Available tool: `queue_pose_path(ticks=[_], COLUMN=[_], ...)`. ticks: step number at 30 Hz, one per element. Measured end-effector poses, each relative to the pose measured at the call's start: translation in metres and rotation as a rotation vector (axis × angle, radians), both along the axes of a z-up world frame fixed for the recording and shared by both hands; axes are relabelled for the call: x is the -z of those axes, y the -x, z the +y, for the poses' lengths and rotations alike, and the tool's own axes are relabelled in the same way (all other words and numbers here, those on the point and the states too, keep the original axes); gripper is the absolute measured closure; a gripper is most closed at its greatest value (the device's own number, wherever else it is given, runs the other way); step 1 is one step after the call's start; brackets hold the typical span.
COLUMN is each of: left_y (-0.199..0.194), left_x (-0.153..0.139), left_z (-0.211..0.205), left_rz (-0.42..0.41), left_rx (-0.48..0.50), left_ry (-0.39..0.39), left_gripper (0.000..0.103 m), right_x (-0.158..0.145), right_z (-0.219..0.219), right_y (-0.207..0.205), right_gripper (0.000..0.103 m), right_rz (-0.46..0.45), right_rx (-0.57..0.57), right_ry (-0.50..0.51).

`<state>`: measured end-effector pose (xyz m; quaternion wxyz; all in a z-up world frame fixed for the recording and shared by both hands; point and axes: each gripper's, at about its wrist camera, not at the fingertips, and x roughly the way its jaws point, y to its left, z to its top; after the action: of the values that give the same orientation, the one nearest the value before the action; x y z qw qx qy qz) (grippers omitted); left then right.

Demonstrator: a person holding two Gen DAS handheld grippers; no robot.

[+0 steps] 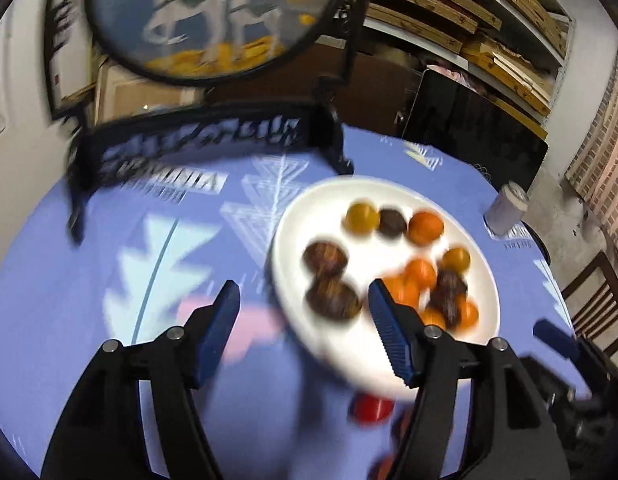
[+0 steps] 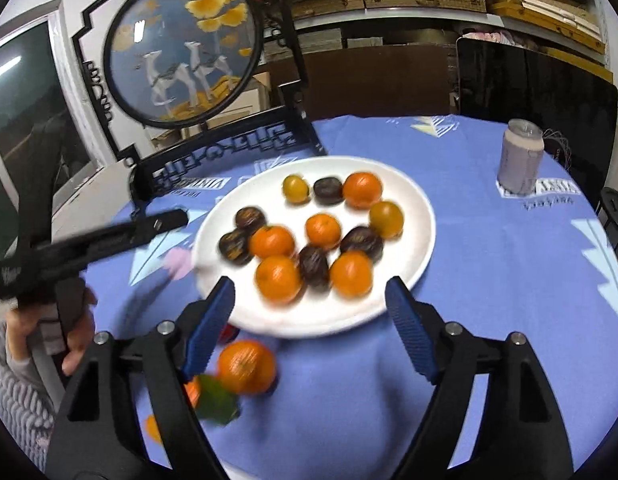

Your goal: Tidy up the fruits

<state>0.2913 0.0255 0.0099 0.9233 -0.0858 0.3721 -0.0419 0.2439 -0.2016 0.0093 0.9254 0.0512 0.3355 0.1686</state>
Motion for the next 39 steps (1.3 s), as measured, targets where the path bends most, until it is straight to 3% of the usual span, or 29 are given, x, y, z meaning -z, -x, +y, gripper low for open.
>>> queue_pose_path(ticks=[7, 12, 25, 35, 38, 39], left_y=[0.1, 0.147, 0.152, 0.151, 0.149, 0.148], left_x=[0.021, 0.035, 0.05, 0.053, 0.057, 0.058], left_z=[-0.005, -0.026, -0.056, -0.061, -0.064, -0.065], left_rz=[-0.05, -0.073, -0.029, -0.009, 0.016, 0.02], left_rx=[0.048, 0.19, 0.334, 0.362, 0.386, 0.391], left_ry=[-0.083, -0.129, -0.169, -0.157, -0.154, -0.153], left_gripper=[0.036, 0.036, 0.036, 0.036, 0.039, 0.045], right_x=[0.013, 0.022, 0.026, 0.028, 0.029, 0.029], right_z=[-0.011, -0.029, -0.027, -0.025, -0.023, -0.022], right_y=[0.043, 0.049, 0.047, 0.046, 0.047, 0.047], right_gripper=[0.018, 0.017, 0.016, 0.015, 0.015, 0.015], right_rz=[0.033, 0.082, 0.105, 0.118, 0.116, 0.116], right_rx=[0.036, 0.079, 0.059, 0.052, 0.047, 0.045], right_ry=[-0.065, -0.136, -0.141, -0.133, -0.125, -0.123])
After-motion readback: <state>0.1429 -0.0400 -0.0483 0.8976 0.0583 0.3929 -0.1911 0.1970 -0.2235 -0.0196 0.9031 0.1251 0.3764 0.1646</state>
